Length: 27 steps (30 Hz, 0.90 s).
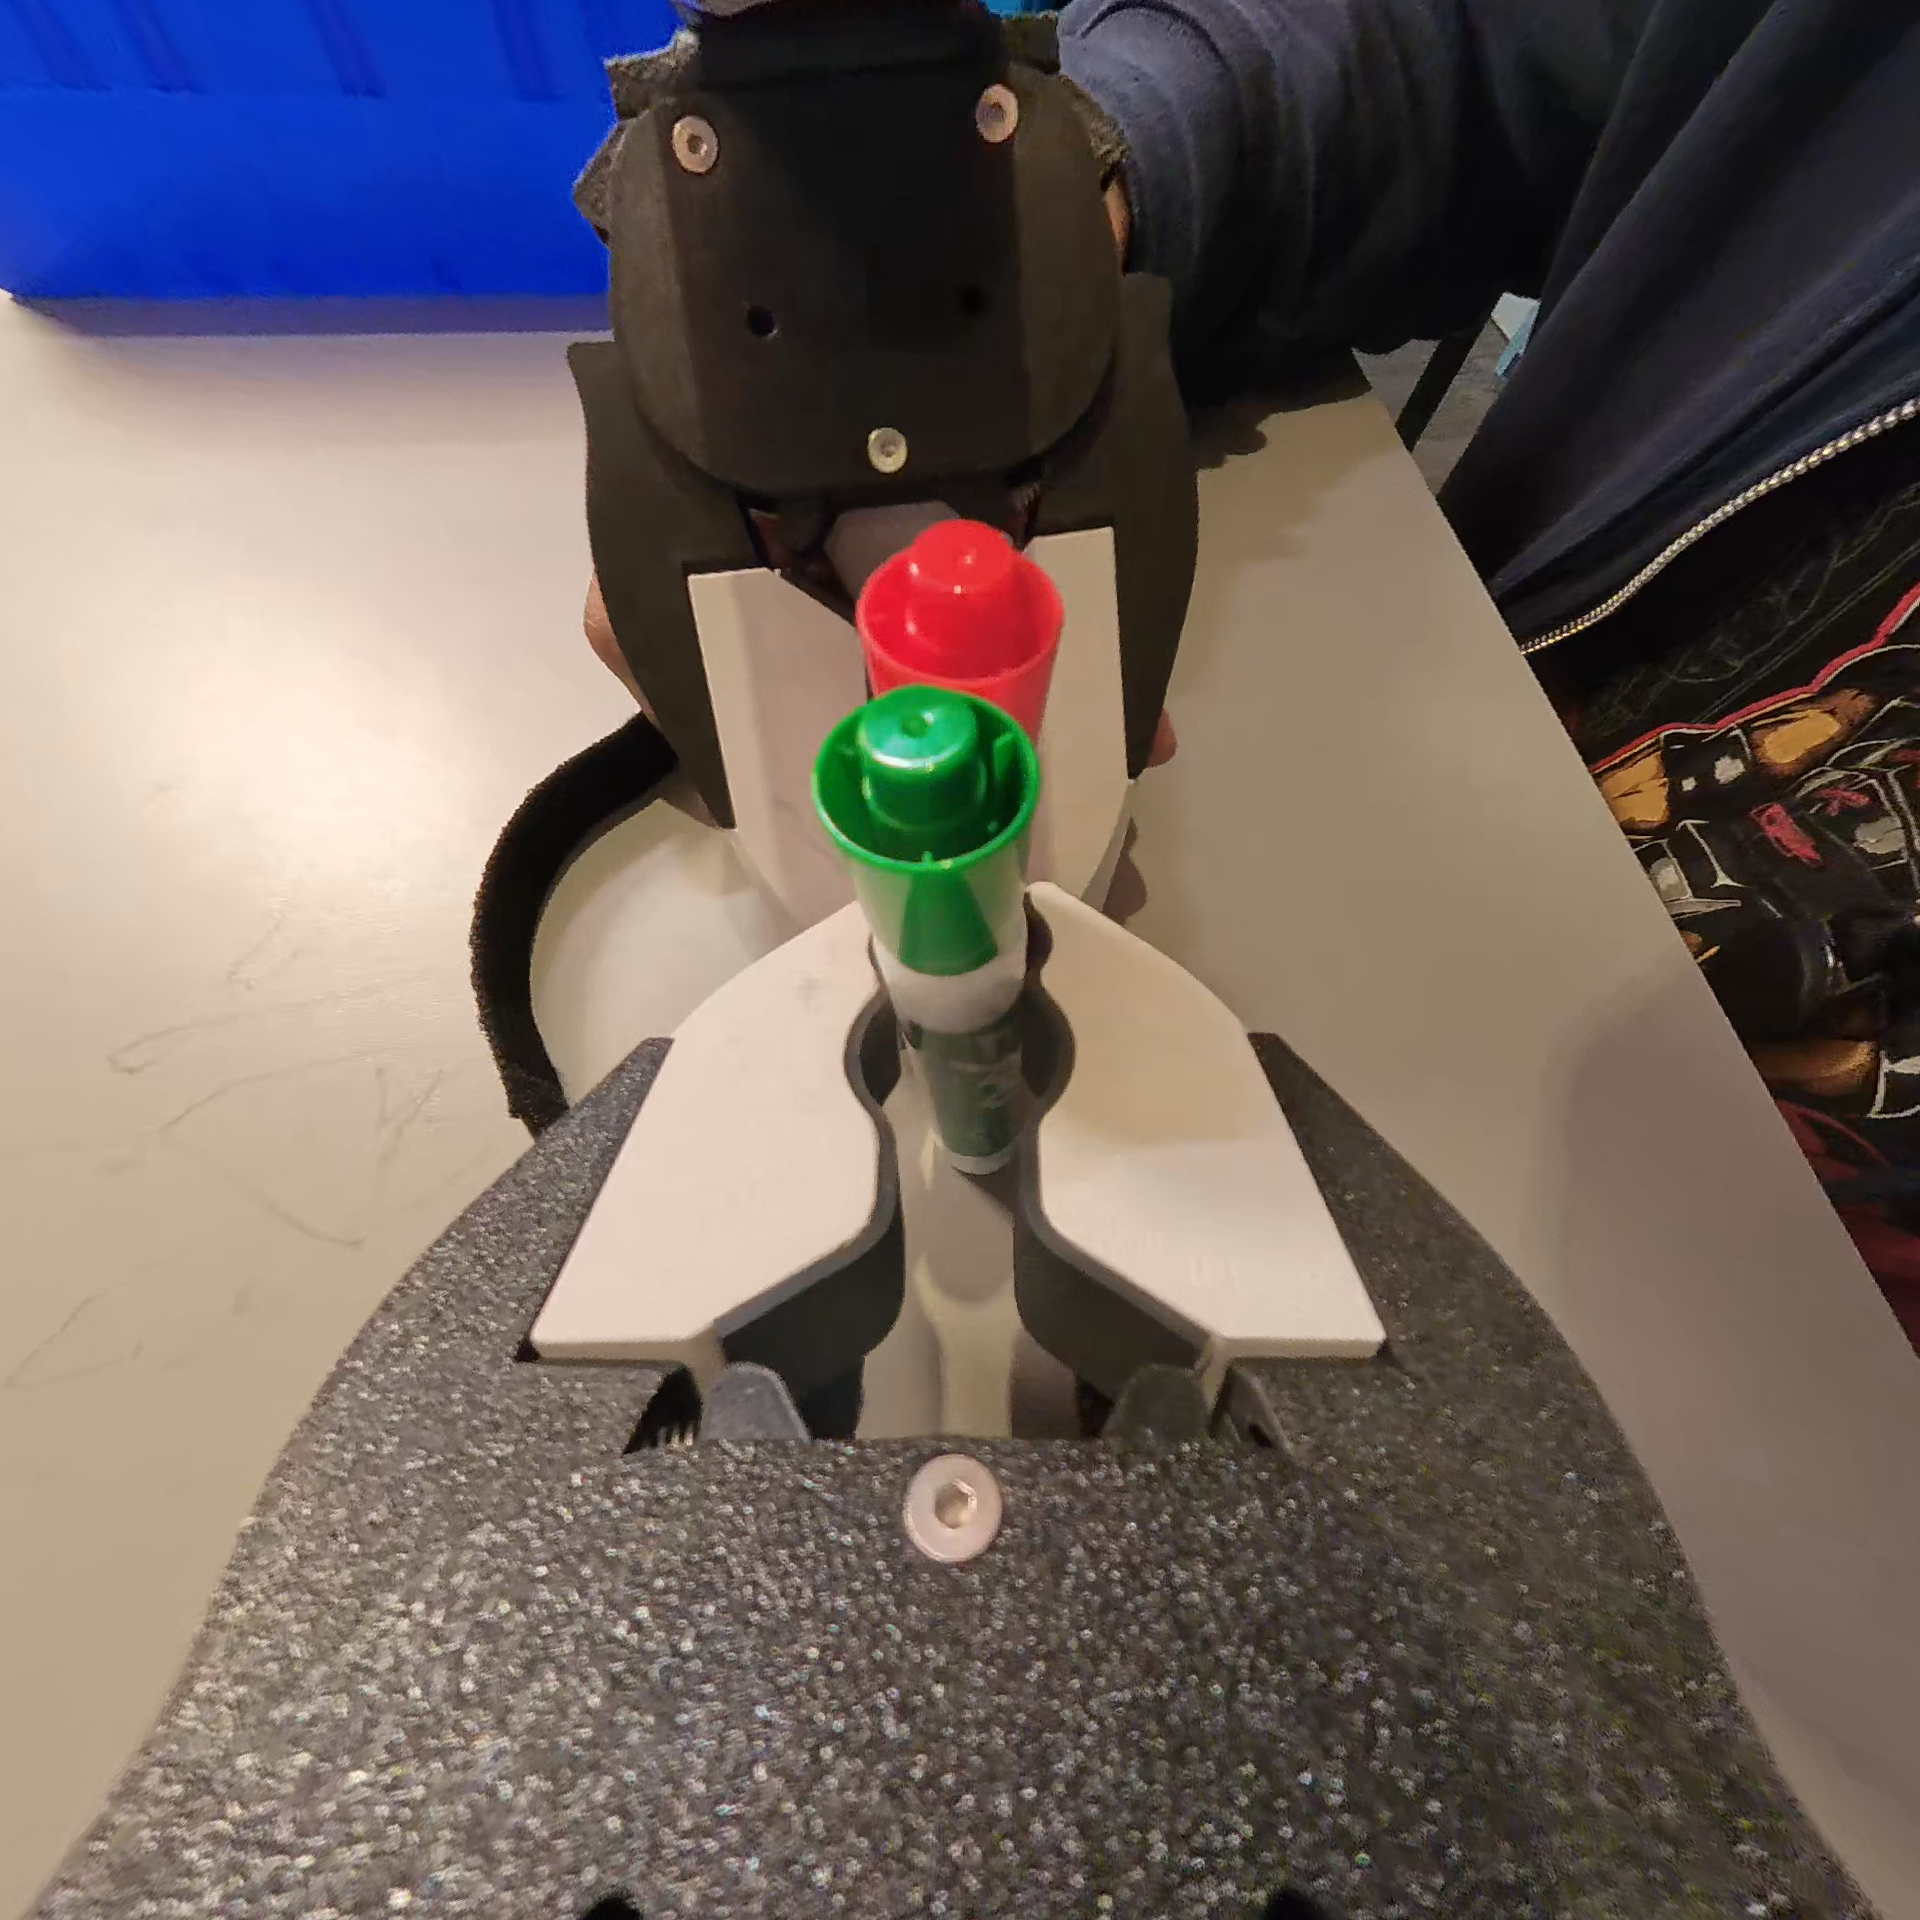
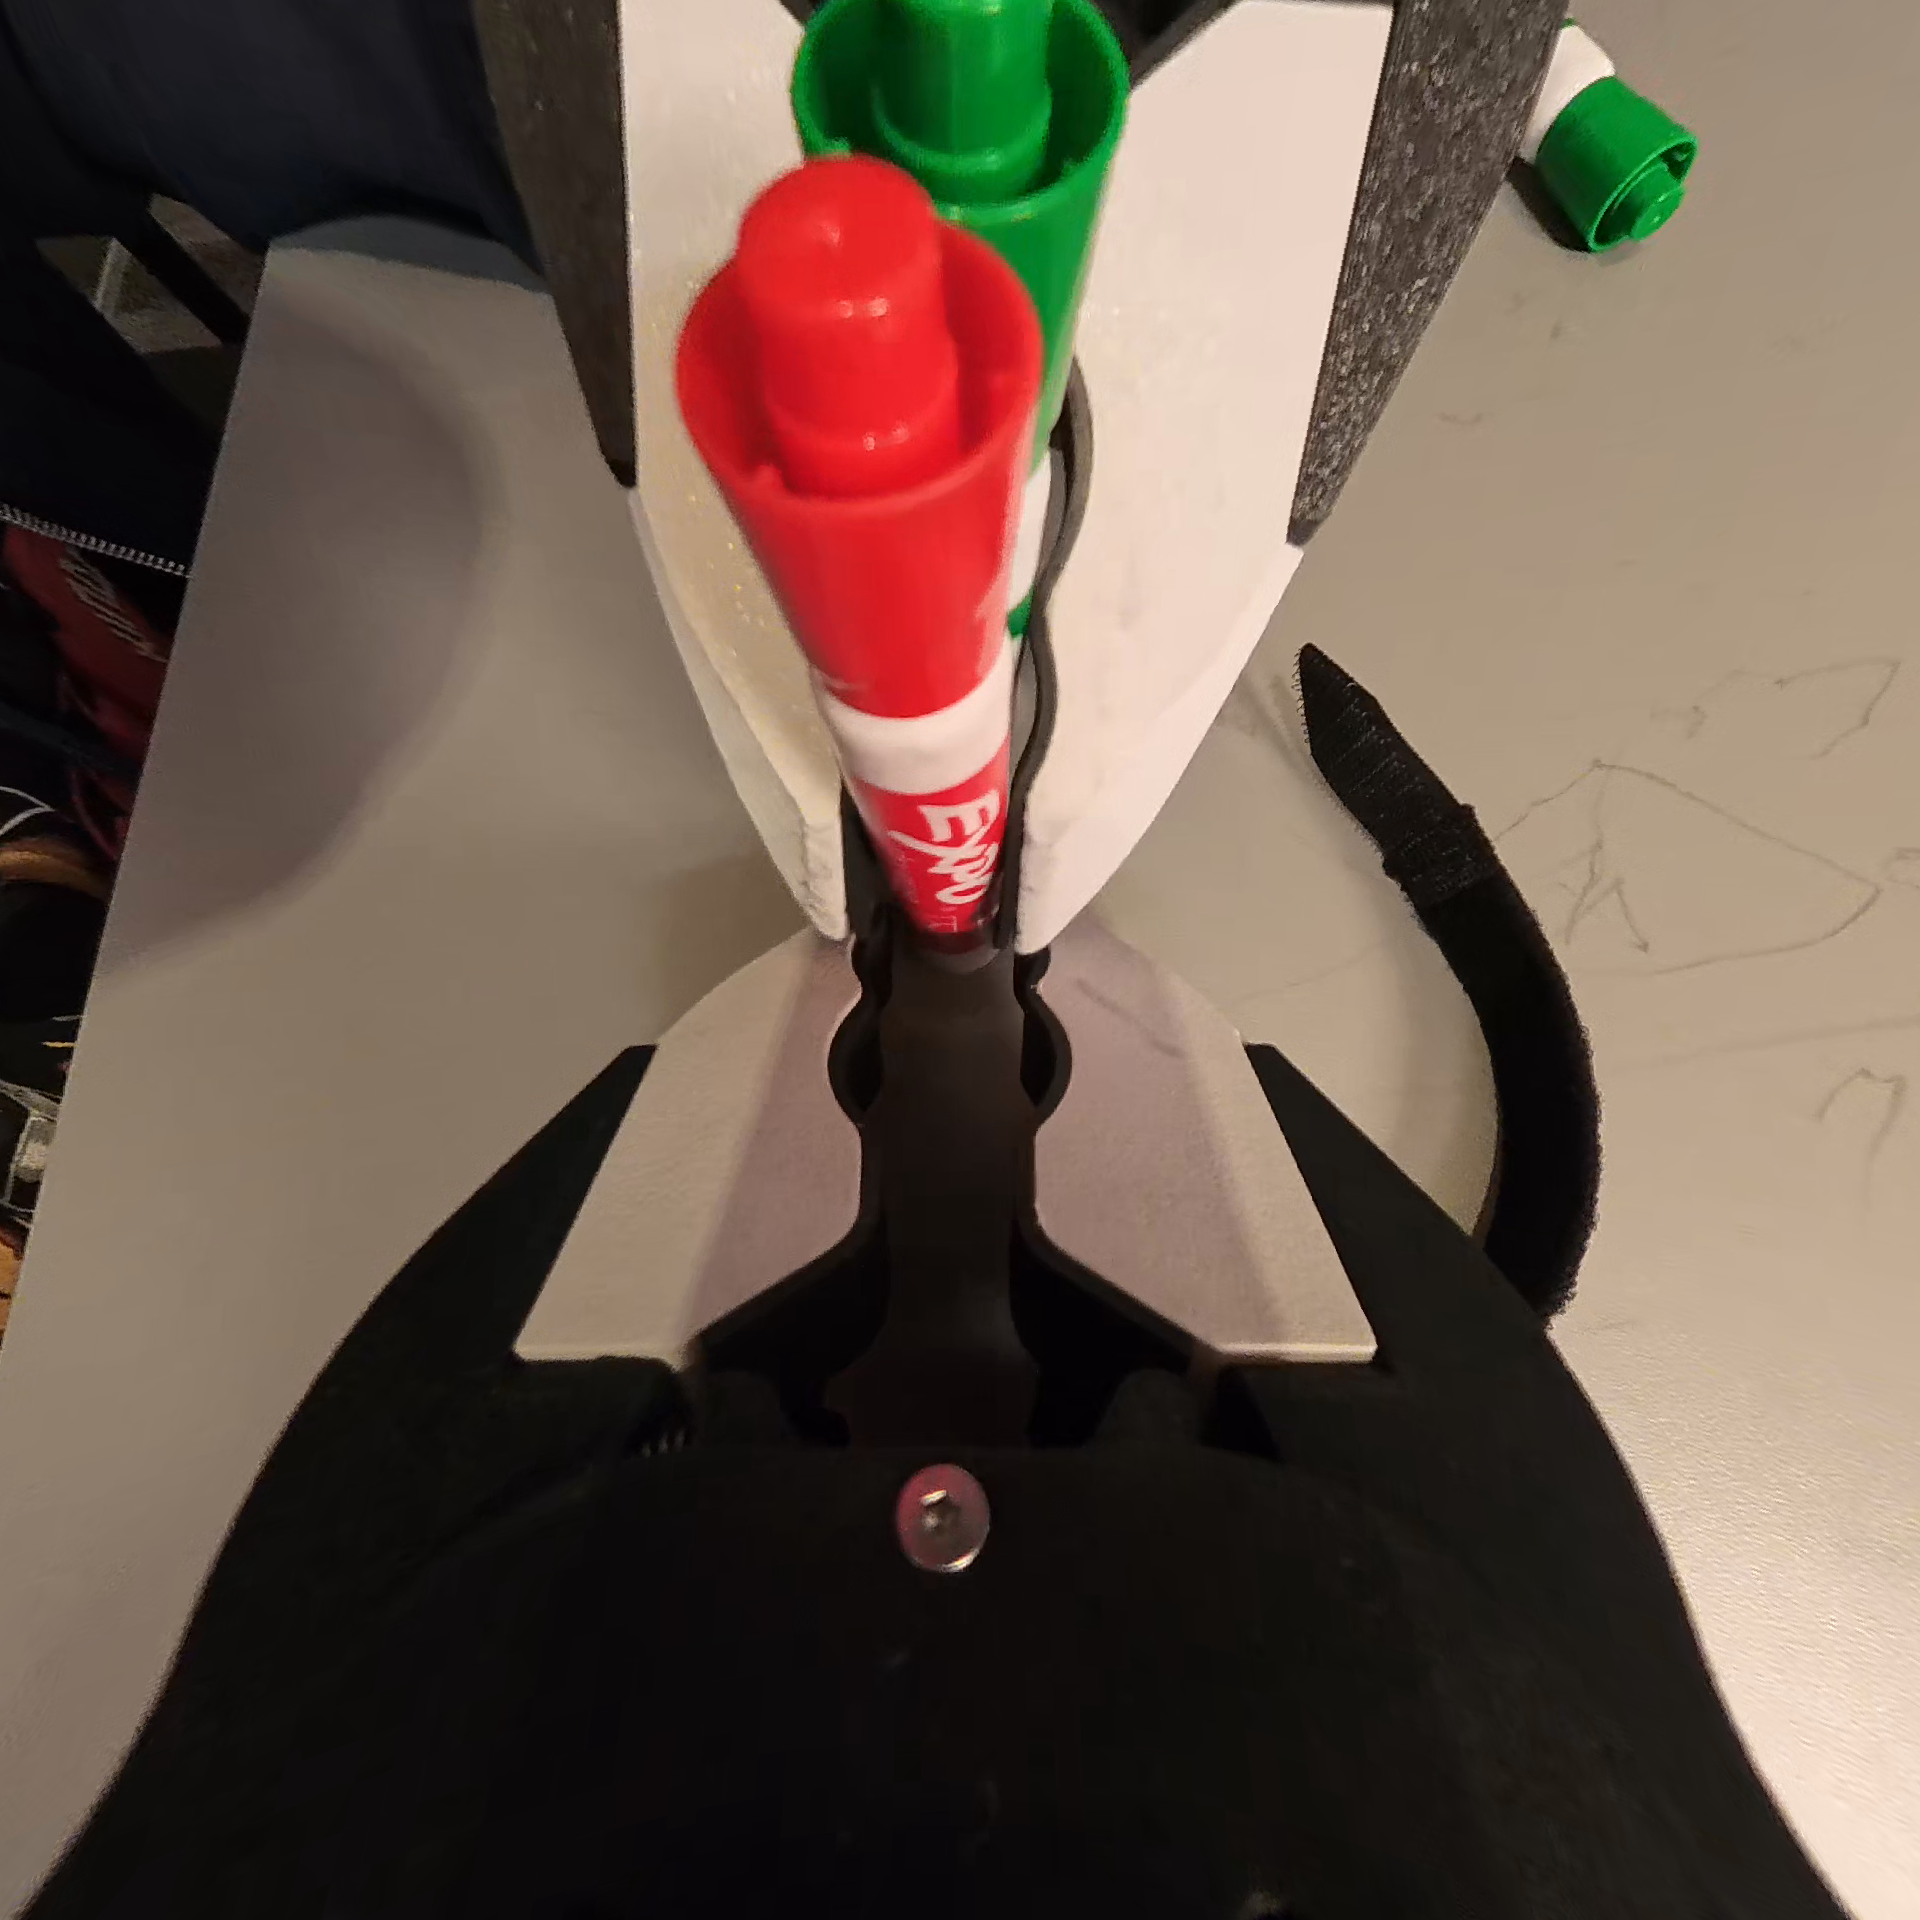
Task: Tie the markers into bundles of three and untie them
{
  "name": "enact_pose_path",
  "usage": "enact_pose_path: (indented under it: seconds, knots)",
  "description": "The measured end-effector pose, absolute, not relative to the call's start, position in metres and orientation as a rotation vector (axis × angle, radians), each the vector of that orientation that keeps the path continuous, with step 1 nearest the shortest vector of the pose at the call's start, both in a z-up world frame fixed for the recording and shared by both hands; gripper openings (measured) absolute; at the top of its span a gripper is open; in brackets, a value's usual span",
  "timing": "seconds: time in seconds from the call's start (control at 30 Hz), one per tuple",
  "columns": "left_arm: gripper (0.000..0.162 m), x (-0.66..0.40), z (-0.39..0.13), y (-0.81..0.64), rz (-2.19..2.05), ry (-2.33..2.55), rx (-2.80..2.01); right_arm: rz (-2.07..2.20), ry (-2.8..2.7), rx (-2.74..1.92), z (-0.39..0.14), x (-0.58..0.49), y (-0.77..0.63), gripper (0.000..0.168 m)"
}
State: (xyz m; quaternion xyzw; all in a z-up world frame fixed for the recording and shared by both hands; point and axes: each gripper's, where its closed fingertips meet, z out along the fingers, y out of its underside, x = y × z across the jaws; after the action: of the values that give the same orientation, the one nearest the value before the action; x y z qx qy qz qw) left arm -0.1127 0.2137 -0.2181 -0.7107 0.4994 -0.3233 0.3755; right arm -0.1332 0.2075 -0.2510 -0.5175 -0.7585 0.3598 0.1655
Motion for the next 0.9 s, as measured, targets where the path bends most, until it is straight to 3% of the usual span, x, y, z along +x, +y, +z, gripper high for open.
enact_pose_path:
  seconds: [0.2,0.53,0.9]
  knots:
    - [0.019,-0.121,-0.201,0.23,-1.078,0.954,-1.895,1.125,-2.092,-1.534,-0.244,-0.135,0.211,0.027]
    - [0.02,-0.14,-0.199,0.275,-1.137,0.259,-2.012,1.187,-1.772,-1.838,-0.236,-0.147,0.236,0.056]
    - [0.019,-0.148,-0.182,0.287,-1.144,-0.244,-1.842,0.816,-1.637,-1.804,-0.244,-0.157,0.265,0.054]
